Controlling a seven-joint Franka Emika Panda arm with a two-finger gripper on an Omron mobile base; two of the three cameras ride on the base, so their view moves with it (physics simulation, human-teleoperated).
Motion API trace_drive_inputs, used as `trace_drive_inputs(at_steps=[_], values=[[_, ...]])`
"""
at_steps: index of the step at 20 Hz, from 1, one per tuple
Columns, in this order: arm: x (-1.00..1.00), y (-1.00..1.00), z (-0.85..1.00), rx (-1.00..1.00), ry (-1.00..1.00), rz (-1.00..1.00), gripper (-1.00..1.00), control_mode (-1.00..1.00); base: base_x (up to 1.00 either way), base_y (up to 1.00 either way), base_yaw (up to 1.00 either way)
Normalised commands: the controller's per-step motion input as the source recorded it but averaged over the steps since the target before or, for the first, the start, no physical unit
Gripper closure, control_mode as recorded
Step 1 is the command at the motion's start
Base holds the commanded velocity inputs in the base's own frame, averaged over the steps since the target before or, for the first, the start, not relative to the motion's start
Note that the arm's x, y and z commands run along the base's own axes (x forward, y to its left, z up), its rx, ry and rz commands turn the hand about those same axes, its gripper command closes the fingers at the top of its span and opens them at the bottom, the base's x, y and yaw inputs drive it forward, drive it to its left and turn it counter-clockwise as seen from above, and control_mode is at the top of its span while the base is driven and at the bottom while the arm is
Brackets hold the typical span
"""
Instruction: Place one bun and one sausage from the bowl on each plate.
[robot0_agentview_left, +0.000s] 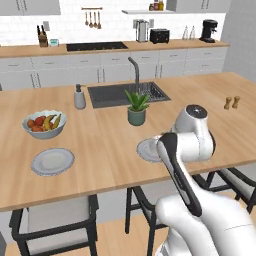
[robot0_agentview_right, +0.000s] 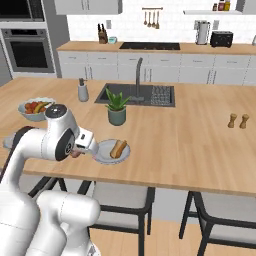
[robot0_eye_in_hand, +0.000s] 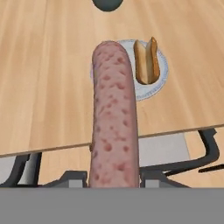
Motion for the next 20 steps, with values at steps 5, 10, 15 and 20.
trace_drive_inputs(at_steps=[5,10,15,20], values=[[1.0,-0.09,-0.12,-0.03,0.24,-0.05,1.0,-1.0,0.0,0.0,0.0],[1.0,-0.03,-0.45,-0.01,0.01,-0.2,1.0,-1.0,0.0,0.0,0.0],[0.69,-0.09,-0.89,-0.03,-0.07,-0.19,1.0,-1.0,0.0,0.0,0.0],[0.5,-0.14,-0.46,-0.05,-0.09,0.02,1.0,-1.0,0.0,0.0,0.0]])
